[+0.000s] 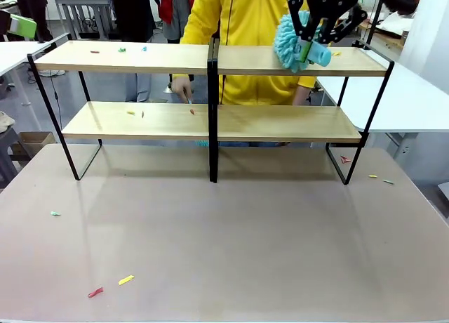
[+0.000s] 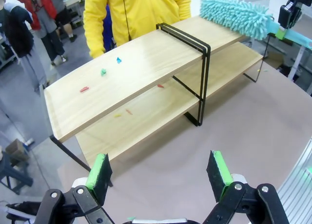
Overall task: Clean the shelves.
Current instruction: Clean another randomly selected level of the Shelf with the Duster.
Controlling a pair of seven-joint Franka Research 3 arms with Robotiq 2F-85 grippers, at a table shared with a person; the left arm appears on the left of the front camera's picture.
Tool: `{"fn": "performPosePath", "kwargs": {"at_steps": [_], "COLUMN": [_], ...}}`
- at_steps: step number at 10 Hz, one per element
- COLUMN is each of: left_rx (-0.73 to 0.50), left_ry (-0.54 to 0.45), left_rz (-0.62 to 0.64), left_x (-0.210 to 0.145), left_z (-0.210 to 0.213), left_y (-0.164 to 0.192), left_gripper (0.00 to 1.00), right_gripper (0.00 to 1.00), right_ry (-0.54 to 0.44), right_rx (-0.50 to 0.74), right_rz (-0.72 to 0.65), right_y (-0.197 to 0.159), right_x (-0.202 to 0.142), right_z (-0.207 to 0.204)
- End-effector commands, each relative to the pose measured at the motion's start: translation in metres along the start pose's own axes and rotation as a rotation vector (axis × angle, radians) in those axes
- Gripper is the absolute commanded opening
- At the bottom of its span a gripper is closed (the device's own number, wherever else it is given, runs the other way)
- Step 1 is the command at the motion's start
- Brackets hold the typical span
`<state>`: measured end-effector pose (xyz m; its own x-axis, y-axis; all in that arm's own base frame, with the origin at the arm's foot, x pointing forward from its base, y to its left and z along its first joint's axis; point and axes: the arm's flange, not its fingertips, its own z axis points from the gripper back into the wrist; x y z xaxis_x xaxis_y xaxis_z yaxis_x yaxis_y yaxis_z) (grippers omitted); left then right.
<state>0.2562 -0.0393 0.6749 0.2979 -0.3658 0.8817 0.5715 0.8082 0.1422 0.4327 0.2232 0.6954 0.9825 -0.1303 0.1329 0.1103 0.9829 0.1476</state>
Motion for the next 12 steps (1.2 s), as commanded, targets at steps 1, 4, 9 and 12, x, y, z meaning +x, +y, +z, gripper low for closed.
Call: {"fn": "performPosePath", "kwargs": {"at_steps": [1, 4, 9, 12], "left_rx": [0.0, 0.0, 0.0, 0.0], "left_ry": [-0.006, -0.006, -0.006, -0.006], "left_rz": [0.0, 0.0, 0.0, 0.0], "left_x": [0.0, 0.0, 0.0, 0.0], "left_z": [-0.001, -0.001, -0.001, -0.001], "left_y": [0.001, 0.001, 0.001, 0.001], "left_gripper": [1.0, 1.0, 1.0, 1.0], "right_gripper": [0.12, 0.12, 0.12, 0.12], "right_ry": [0.012, 0.024, -0.098, 0.01], "right_rx": [-0.031, -0.048, -0.006, 0.239], "right_rz": [-0.147, -0.242, -0.316, -0.049], "right_y": [-0.007, -0.041, -0.106, -0.101], "right_x": [0.007, 0.019, -0.006, -0.012], "right_z": [0.008, 0.012, 0.056, 0.058]}}
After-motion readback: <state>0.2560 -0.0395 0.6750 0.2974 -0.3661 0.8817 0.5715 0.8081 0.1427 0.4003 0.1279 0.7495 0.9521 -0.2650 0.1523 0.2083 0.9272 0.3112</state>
